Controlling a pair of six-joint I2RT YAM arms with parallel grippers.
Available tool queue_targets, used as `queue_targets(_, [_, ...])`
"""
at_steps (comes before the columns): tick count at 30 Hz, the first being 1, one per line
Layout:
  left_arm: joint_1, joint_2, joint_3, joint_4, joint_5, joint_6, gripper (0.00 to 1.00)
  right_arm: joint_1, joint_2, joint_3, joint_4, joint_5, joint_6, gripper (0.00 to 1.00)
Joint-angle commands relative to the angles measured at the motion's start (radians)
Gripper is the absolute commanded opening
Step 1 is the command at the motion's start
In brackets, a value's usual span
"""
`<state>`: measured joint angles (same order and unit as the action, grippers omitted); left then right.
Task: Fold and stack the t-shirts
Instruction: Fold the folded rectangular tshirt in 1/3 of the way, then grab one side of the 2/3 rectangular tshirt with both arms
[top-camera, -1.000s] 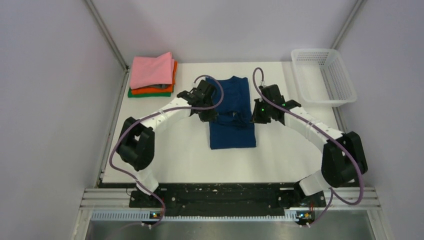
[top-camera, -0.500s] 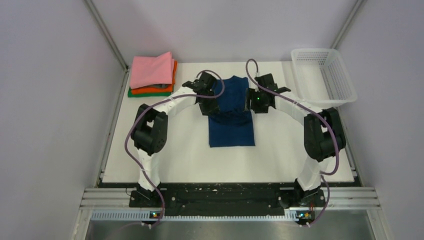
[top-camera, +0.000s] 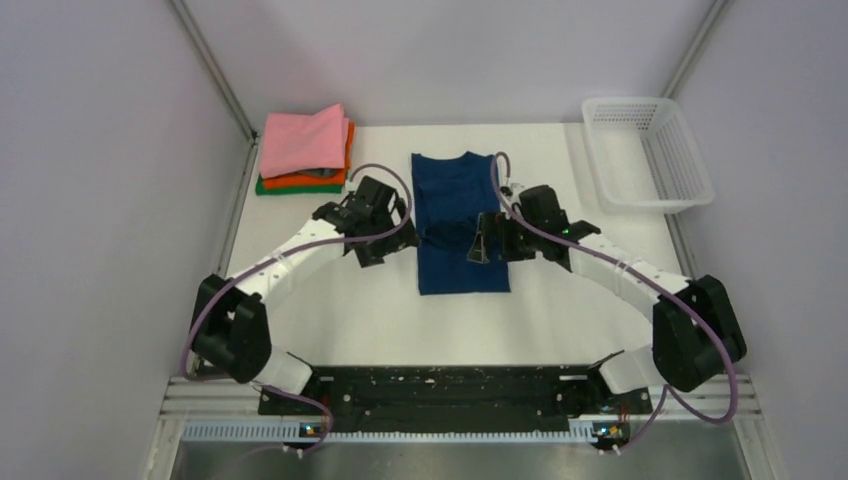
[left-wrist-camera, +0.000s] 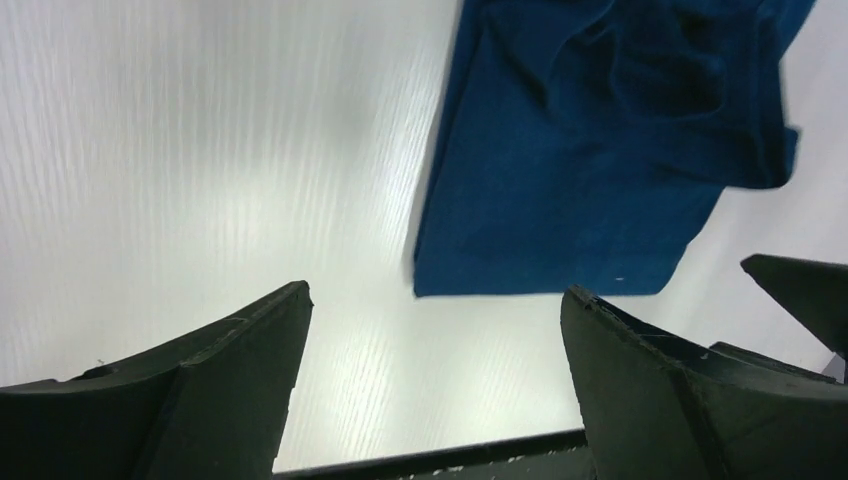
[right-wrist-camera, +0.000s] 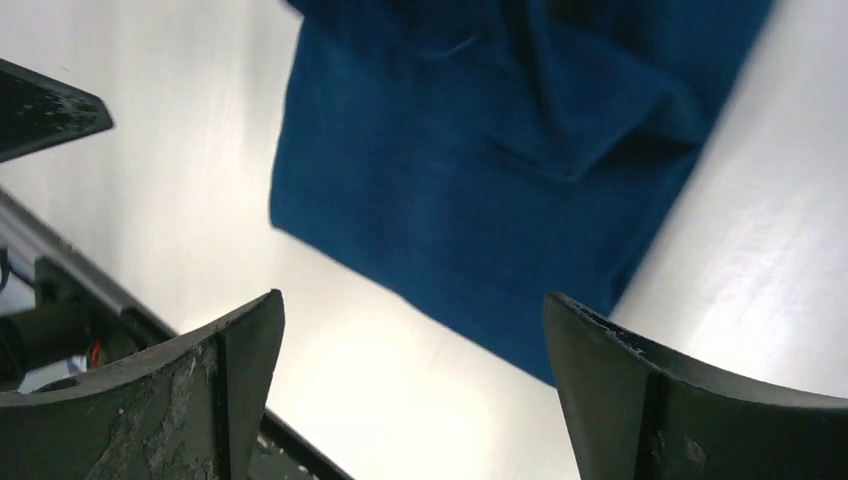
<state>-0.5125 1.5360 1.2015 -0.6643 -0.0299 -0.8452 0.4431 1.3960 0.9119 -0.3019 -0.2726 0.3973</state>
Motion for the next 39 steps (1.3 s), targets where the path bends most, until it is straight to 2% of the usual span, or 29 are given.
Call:
queue_targets(1, [-0.022,-0.140,-0.191,0.050,0.015,-0.072,0.99,0.069,0.034,-0.032,0.141,-0.076,0.014,0.99])
queue_targets(6, [-0.036,-0.275,-0.346,0.059,0.019,-0.120,0.99,0.069,0.203,0.073,0.177,-0.025,-0.024,0.99])
queue_targets(12, [-0.040,-0.384,-0.415,0.026,-0.019,-0.148,0.99,0.049,0.406,0.289,0.207,0.095,-0.062,0.99])
queue_targets(15, [-0.041,-0.399,-0.420,0.011,-0.027,-0.148,0.99,0.021,0.482,0.417,0.233,0.128,-0.017,0.99])
queue_targets(18, [-0.042,-0.392,-0.417,0.017,-0.012,-0.148,0.99,-0.011,0.541,0.538,0.154,0.210,0.066,0.99])
queue_targets(20, [-0.044,-0.383,-0.417,0.034,-0.001,-0.150,0.99,-0.033,0.546,0.561,0.117,0.211,0.103,0.99])
queue_targets(25, [-0.045,-0.313,-0.397,0.096,0.025,-0.147,0.99,-0.040,0.389,0.427,0.105,0.209,0.086,0.99])
queue_targets(30, [-0.065,-0.198,-0.380,0.208,0.105,-0.151,0.94,-0.042,0.123,0.095,0.093,0.184,0.102,0.99])
queue_targets(34, [-0.100,-0.079,-0.347,0.297,0.138,-0.160,0.82,-0.044,-0.055,-0.122,0.076,0.147,0.127,0.97])
queue_targets(39, [-0.140,0.050,-0.290,0.318,0.135,-0.157,0.59,-0.046,-0.151,-0.262,0.082,0.117,0.157,0.88])
